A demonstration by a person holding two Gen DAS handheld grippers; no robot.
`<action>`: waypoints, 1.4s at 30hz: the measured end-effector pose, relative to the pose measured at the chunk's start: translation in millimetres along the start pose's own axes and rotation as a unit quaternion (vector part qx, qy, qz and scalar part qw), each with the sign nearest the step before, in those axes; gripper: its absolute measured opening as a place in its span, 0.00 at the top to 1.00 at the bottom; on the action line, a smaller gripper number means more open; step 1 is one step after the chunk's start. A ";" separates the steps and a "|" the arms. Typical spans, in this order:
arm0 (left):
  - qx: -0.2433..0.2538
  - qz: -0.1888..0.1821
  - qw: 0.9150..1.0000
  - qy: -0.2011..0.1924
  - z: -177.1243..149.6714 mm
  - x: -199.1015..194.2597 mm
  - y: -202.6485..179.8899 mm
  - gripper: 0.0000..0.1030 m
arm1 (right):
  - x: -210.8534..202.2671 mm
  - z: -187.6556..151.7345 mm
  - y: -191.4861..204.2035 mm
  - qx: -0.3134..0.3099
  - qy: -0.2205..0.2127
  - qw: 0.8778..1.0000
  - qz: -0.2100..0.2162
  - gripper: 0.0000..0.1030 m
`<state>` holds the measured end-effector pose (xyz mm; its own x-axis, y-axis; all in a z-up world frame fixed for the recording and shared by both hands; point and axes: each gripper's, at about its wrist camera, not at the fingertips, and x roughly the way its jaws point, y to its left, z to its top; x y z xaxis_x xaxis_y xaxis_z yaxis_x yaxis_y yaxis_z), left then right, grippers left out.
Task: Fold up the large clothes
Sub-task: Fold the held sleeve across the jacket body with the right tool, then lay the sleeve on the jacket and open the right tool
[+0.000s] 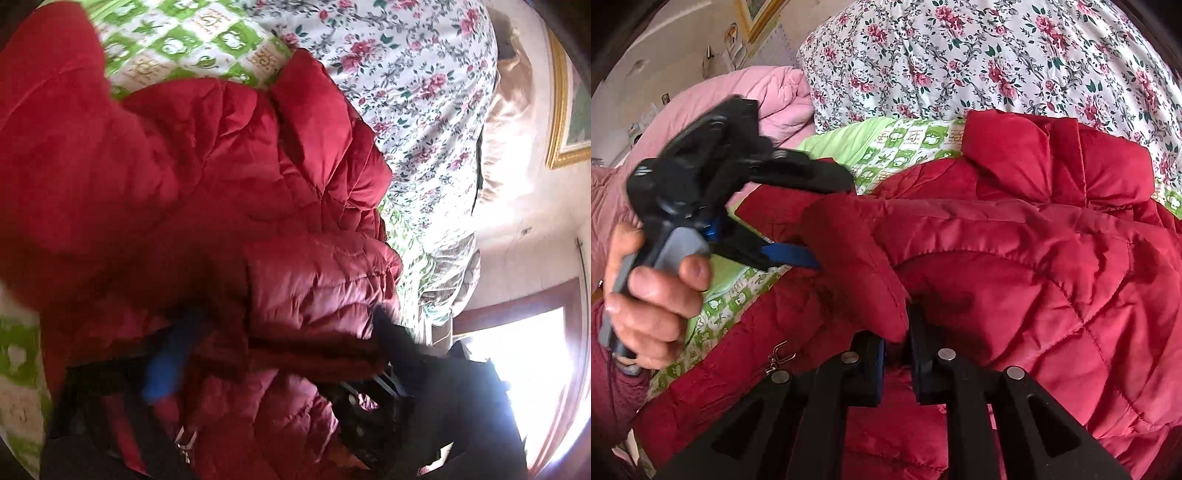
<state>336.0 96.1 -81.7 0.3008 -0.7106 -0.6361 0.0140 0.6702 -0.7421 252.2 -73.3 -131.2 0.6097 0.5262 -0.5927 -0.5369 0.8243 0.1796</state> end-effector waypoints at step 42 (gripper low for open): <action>0.264 0.191 0.940 -0.104 -39.2 -32.3 -74.4 0.69 | -43.8 -26.0 -157.9 0.172 0.011 0.970 -0.169 0.68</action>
<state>287.8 60.8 -14.2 0.5594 -0.3751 -0.7392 0.3209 0.9202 -0.2242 295.0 -232.0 -154.0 0.7028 0.2128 -0.6788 -0.0795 0.9717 0.2222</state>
